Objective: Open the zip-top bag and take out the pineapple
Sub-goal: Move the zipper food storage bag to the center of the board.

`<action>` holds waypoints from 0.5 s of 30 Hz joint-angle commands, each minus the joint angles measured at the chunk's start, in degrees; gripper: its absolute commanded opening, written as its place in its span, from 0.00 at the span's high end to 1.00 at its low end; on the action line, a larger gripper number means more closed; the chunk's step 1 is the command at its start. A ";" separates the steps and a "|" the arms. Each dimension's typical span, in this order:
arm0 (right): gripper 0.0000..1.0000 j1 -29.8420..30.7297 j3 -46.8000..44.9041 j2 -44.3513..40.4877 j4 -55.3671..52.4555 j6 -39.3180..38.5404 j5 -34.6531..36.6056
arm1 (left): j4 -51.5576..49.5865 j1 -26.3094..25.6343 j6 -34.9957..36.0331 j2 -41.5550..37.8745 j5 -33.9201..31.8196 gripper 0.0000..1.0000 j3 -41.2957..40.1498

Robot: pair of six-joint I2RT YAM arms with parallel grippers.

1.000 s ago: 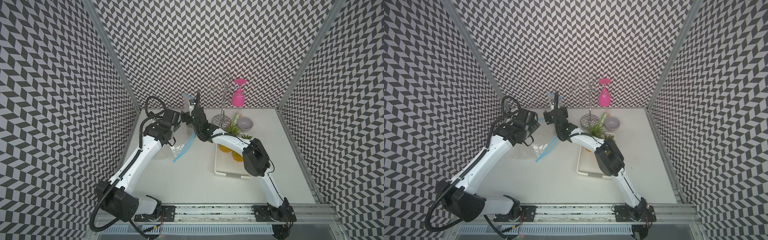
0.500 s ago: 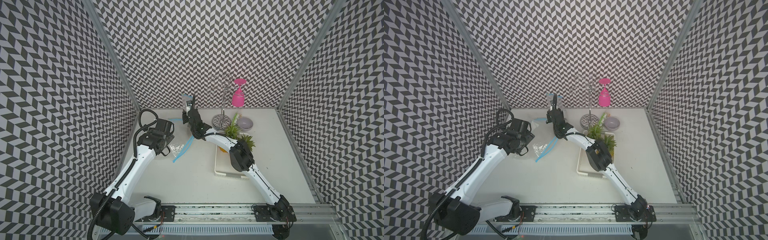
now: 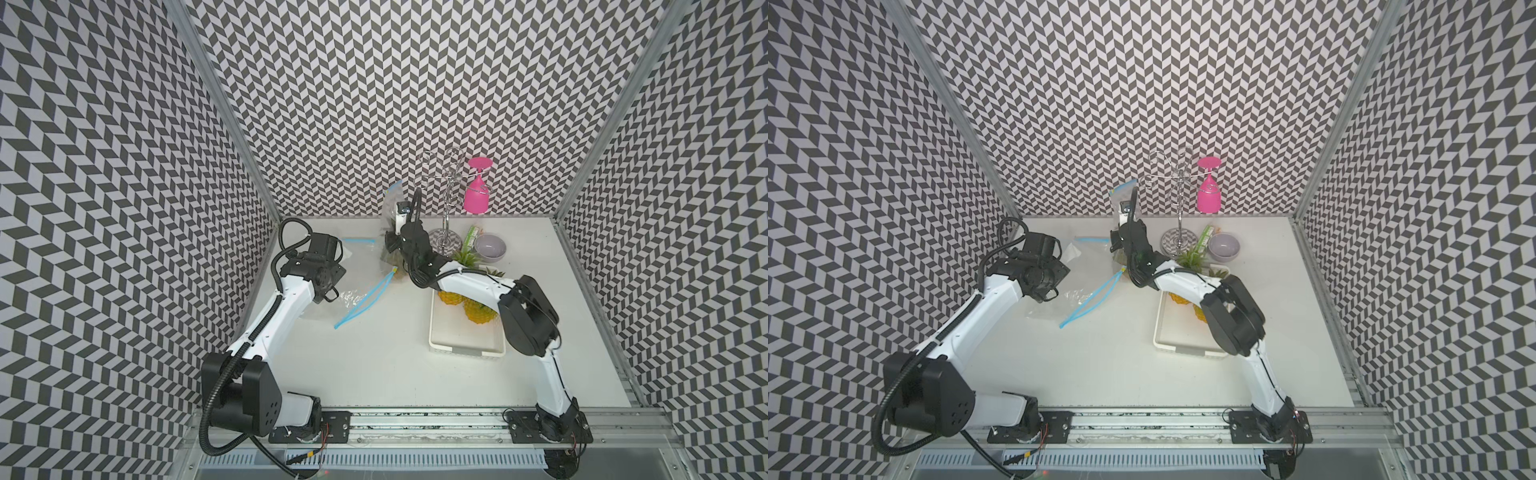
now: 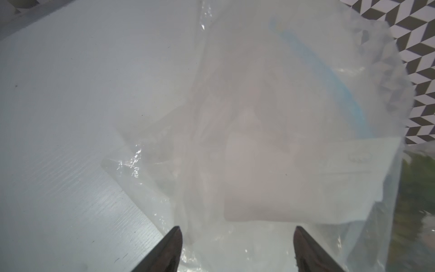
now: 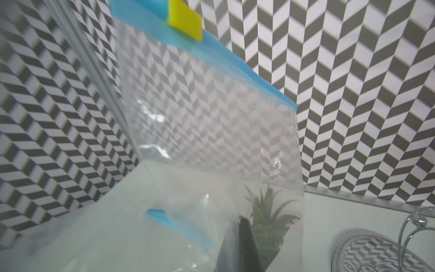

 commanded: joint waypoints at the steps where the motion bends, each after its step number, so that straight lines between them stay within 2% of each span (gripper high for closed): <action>1: 1.00 0.18 -7.25 -9.62 12.83 2.09 -3.89 | 5.58 1.73 2.57 4.62 3.62 0.27 3.24; 6: 1.00 0.05 -20.75 -21.46 19.19 4.12 -12.41 | 8.25 3.38 4.43 14.52 4.92 0.38 6.93; 8: 1.00 0.00 -25.14 -25.62 21.31 4.31 -16.40 | 9.53 3.76 5.69 18.60 5.96 0.40 7.92; 12: 1.00 -0.22 -33.30 -32.38 24.12 5.49 -23.67 | 8.58 4.71 6.46 24.54 8.80 0.39 12.25; 15: 1.00 -0.18 -37.79 -35.96 25.11 5.52 -27.63 | 4.59 3.13 3.83 22.00 7.68 0.32 17.49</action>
